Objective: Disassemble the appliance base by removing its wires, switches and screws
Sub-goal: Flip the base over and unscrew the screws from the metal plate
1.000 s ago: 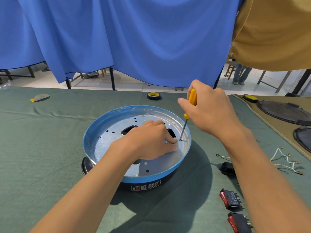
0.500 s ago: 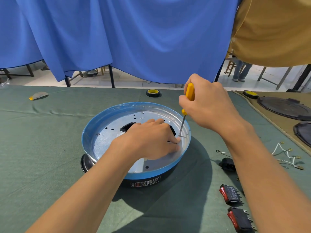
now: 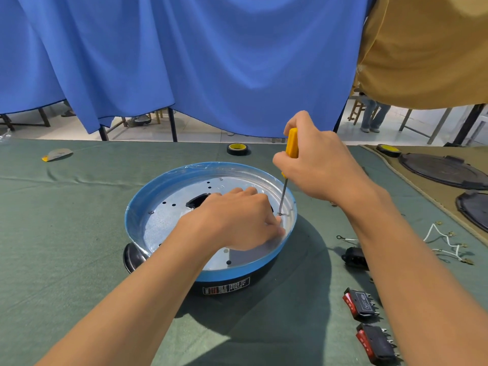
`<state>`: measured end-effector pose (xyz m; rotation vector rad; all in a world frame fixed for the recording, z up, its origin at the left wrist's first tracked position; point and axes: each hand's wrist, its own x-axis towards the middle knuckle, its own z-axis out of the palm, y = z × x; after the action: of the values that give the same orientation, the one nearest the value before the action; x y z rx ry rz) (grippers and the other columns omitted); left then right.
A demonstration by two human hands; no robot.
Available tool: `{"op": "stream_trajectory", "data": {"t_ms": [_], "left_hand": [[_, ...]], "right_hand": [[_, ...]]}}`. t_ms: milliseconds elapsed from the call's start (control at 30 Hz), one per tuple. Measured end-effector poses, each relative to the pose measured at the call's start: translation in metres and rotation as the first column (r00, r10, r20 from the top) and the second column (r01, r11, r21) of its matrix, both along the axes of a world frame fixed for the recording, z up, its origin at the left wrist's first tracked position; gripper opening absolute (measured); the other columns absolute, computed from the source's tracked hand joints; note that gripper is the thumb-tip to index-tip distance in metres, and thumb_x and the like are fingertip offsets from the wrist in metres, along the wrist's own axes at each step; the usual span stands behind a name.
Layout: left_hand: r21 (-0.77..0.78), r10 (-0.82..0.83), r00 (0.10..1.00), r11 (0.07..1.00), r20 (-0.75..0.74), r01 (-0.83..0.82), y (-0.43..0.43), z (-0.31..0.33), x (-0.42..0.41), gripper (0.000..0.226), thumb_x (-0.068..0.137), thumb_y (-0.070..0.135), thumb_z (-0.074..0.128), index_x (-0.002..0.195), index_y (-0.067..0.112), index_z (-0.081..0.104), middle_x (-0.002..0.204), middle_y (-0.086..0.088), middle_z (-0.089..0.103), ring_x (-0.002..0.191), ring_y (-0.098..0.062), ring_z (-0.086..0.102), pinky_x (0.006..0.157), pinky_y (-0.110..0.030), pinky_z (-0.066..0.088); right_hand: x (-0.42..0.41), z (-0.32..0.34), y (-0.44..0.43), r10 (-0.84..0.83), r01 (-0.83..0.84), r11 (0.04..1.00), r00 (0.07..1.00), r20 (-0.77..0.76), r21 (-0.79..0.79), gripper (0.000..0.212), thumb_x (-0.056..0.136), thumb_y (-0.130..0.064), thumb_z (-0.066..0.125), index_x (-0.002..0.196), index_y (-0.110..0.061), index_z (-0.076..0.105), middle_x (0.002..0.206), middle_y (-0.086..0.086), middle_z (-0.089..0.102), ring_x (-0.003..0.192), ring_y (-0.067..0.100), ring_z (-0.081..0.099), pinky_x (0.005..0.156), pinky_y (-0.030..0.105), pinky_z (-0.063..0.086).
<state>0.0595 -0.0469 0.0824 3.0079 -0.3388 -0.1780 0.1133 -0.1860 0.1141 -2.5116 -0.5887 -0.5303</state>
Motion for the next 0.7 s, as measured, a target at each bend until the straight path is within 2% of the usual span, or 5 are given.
{"op": "stream_trajectory", "data": {"t_ms": [133,300,467,633,700], "left_hand": [[-0.008,-0.011,0.999,1.000,-0.032,0.011,0.0009,0.0014,0.0005,0.042,0.092,0.062,0.041,0.121,0.041,0.063,0.110,0.004,0.047,0.100,-0.021,0.041,0.081,-0.039,0.034],[-0.027,-0.026,0.999,0.999,-0.043,0.025,0.0017,0.0025,-0.0003,0.041,0.093,0.061,0.042,0.123,0.043,0.062,0.108,0.007,0.046,0.101,-0.019,0.043,0.080,-0.038,0.034],[-0.031,-0.024,0.998,0.999,-0.058,0.022,0.0028,0.0038,0.0009,0.040,0.093,0.061,0.042,0.120,0.041,0.065,0.111,0.004,0.049,0.103,-0.023,0.048,0.083,-0.040,0.041],[-0.040,-0.029,0.997,0.999,-0.065,0.026,0.0037,0.0042,0.0005,0.041,0.092,0.061,0.042,0.121,0.042,0.064,0.114,0.003,0.050,0.105,-0.023,0.049,0.090,-0.044,0.044],[-0.037,-0.035,0.998,0.999,-0.060,0.033,0.0037,0.0043,0.0010,0.041,0.093,0.061,0.042,0.122,0.042,0.064,0.115,0.003,0.051,0.104,-0.024,0.050,0.089,-0.044,0.045]], "right_hand": [[0.0038,-0.0032,-0.0001,0.068,-0.067,0.998,0.997,0.022,-0.021,0.024,0.088,-0.028,0.053,0.108,-0.024,0.040,0.067,-0.002,0.046,0.067,0.024,0.050,0.062,0.037,0.041],[0.0028,-0.0055,0.0014,0.026,-0.019,0.999,0.987,0.156,-0.044,0.035,0.089,-0.058,0.054,0.099,-0.026,0.045,0.075,0.000,0.054,0.076,0.030,0.056,0.067,0.043,0.050],[0.0075,-0.0024,-0.0024,0.012,-0.009,1.000,0.990,0.142,-0.026,0.010,0.089,-0.029,0.051,0.095,-0.021,0.049,0.071,0.001,0.056,0.077,0.033,0.056,0.069,0.041,0.047],[0.0062,-0.0038,-0.0012,-0.090,0.097,0.995,0.980,0.179,-0.032,0.031,0.095,-0.053,0.046,0.087,-0.022,0.045,0.073,0.004,0.052,0.078,0.033,0.052,0.063,0.038,0.038],[0.0068,-0.0035,-0.0019,-0.089,0.100,0.994,0.978,0.186,-0.046,0.026,0.095,-0.046,0.050,0.090,-0.022,0.046,0.079,0.006,0.054,0.081,0.033,0.051,0.064,0.038,0.036]]}}
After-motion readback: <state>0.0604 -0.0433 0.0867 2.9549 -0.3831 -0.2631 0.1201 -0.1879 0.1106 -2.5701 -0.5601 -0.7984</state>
